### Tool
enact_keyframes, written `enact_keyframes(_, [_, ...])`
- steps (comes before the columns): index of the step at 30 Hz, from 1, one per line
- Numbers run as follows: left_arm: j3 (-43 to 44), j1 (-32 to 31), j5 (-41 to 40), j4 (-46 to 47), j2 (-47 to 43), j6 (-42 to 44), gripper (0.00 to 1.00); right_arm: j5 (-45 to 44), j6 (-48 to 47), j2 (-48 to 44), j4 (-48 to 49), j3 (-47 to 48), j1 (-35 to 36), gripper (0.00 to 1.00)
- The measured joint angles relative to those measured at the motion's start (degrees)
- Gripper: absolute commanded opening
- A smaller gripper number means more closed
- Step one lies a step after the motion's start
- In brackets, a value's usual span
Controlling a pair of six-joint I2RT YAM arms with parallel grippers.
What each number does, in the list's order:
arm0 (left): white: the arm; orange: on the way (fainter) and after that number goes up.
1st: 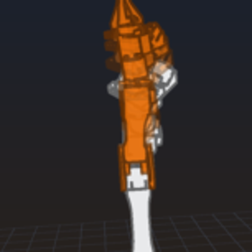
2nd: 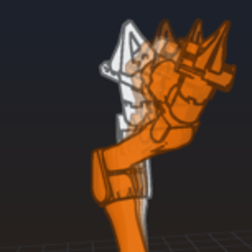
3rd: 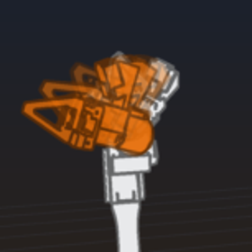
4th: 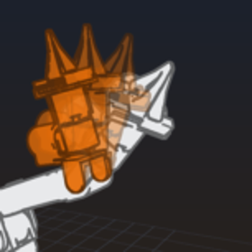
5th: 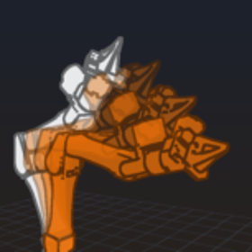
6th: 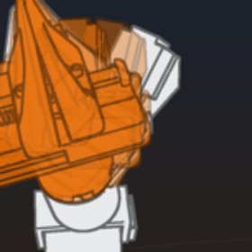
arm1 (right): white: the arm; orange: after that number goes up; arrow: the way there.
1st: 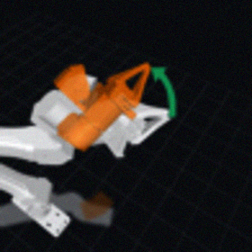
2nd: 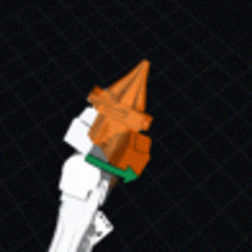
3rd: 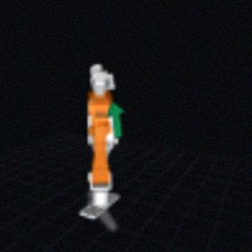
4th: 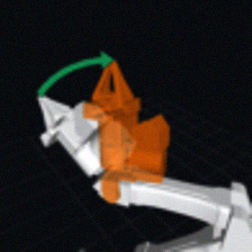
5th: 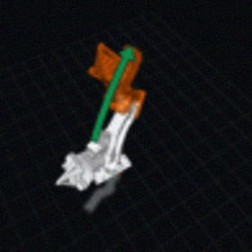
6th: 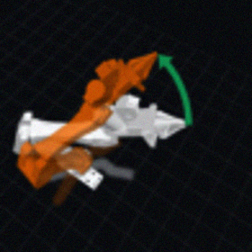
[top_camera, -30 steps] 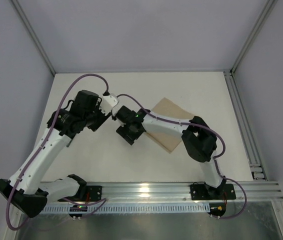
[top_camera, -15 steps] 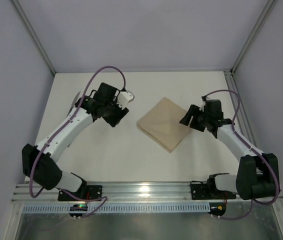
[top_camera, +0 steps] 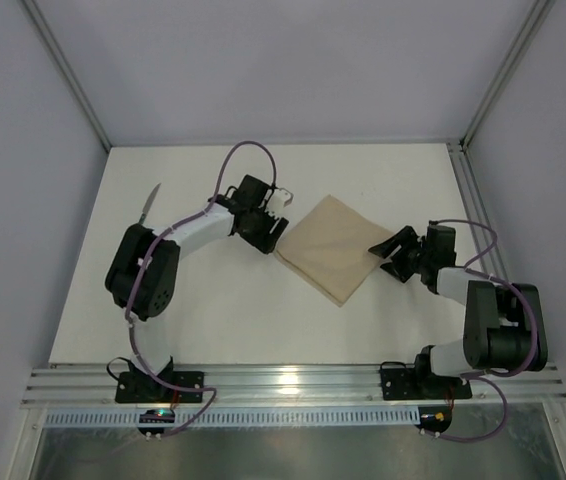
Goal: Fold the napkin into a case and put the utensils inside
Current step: Rotate the lower triangle-folded napkin at the center of the board.
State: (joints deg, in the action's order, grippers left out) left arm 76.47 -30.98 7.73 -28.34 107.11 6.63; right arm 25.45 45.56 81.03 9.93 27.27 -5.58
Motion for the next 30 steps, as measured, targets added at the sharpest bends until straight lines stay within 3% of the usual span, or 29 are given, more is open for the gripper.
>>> enact_keyframes(17, [2.89, 0.00, 0.81, 6.54, 7.93, -5.14, 0.66, -2.47, 5.86, 5.88, 13.94, -1.20, 0.00, 0.67])
enact_keyframes(18, [3.13, 0.00, 0.90, 6.54, 8.31, -5.16, 0.63, -2.67, 5.90, 6.14, 14.56, -1.20, -0.02, 0.67])
enact_keyframes(22, [4.39, -0.02, 0.94, 6.97, 9.62, -5.05, 0.30, -3.50, 5.92, 7.06, 16.41, -1.20, 0.00, 0.65])
enact_keyframes(24, [4.76, -0.02, 0.83, 7.06, 9.99, -4.74, 0.20, -4.31, 5.62, 7.13, 16.87, -1.20, 0.00, 0.65])
enact_keyframes(26, [5.01, 0.00, 0.76, 7.10, 10.23, -4.63, 0.00, -5.11, 5.18, 7.13, 17.11, -1.18, 0.00, 0.62])
enact_keyframes(30, [5.18, -0.07, 0.63, 7.08, 10.38, -4.11, 0.00, -6.54, 3.96, 7.13, 17.55, -1.18, 0.00, 0.56])
